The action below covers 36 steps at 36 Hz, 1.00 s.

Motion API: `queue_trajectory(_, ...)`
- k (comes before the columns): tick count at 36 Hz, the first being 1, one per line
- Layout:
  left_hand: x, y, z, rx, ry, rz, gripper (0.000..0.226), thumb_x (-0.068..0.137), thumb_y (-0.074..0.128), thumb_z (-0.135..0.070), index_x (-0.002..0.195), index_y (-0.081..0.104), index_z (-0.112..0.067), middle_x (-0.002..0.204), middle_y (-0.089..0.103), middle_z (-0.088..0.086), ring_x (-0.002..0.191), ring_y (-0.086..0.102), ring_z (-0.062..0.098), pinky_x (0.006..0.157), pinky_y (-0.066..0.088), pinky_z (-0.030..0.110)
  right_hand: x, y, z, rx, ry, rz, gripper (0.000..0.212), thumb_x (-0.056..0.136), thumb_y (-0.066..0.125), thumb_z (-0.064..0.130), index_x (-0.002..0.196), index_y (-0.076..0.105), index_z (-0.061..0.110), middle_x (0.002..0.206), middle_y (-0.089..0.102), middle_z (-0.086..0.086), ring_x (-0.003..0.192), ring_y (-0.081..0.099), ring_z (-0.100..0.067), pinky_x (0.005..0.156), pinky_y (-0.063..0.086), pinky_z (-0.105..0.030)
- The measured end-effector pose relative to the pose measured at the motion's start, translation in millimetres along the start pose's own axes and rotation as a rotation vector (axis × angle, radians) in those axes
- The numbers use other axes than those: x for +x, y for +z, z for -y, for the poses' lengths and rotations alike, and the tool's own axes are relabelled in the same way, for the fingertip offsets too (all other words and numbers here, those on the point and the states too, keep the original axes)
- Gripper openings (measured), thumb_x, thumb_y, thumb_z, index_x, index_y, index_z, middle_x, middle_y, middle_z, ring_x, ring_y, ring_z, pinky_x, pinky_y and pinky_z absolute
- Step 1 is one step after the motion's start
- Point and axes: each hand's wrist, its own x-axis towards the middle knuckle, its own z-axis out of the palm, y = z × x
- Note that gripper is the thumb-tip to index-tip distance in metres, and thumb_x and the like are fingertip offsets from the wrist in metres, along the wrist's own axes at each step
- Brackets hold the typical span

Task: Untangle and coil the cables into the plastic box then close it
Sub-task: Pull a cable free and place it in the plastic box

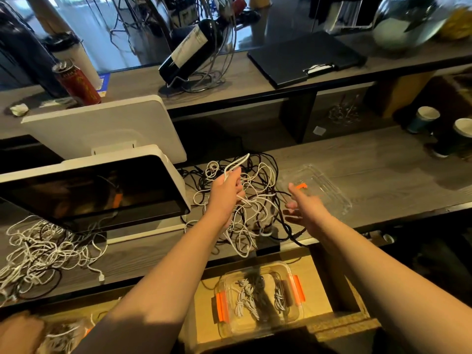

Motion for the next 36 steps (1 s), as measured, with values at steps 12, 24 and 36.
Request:
queue_trajectory(12, -17.4, 11.3, -8.2, -0.012, 0.012, 0.075, 0.03, 0.107, 0.043, -0.024, 0.077, 0.044, -0.02, 0.059, 0.034, -0.007, 0.053, 0.028, 0.008, 0.057, 0.024, 0.025, -26.2, 34.0, -26.7, -0.432, -0.586, 0.089, 0.032, 0.09, 0.069, 0.014, 0.12, 0.057, 0.017, 0.106, 0.063, 0.003, 0.099, 0.061, -0.012, 0.082, 0.051, -0.023)
queue_trajectory(24, -31.3, 8.8, -16.4, 0.088, 0.05, 0.016, 0.033, 0.105, 0.046, -0.029, 0.073, 0.05, -0.019, 0.069, 0.047, -0.002, 0.06, 0.041, 0.01, 0.055, 0.032, 0.023, -32.3, 20.3, -22.8, -0.508, -0.637, 0.151, 0.022, 0.096, 0.061, 0.028, 0.082, 0.061, 0.012, 0.068, 0.056, -0.004, 0.061, 0.05, -0.015, 0.059, 0.041, -0.035)
queue_trajectory(36, -39.4, 1.1, -6.2, 0.48, 0.066, -0.086, 0.045, 0.089, 0.027, -0.047, 0.07, 0.054, -0.017, 0.072, 0.05, -0.002, 0.079, 0.045, 0.021, 0.074, 0.035, 0.037, -13.5, -8.0, -26.7, -0.661, -0.297, 0.032, 0.028, 0.103, 0.046, 0.012, 0.124, 0.065, 0.008, 0.082, 0.064, -0.006, 0.057, 0.052, -0.015, 0.051, 0.041, -0.028)
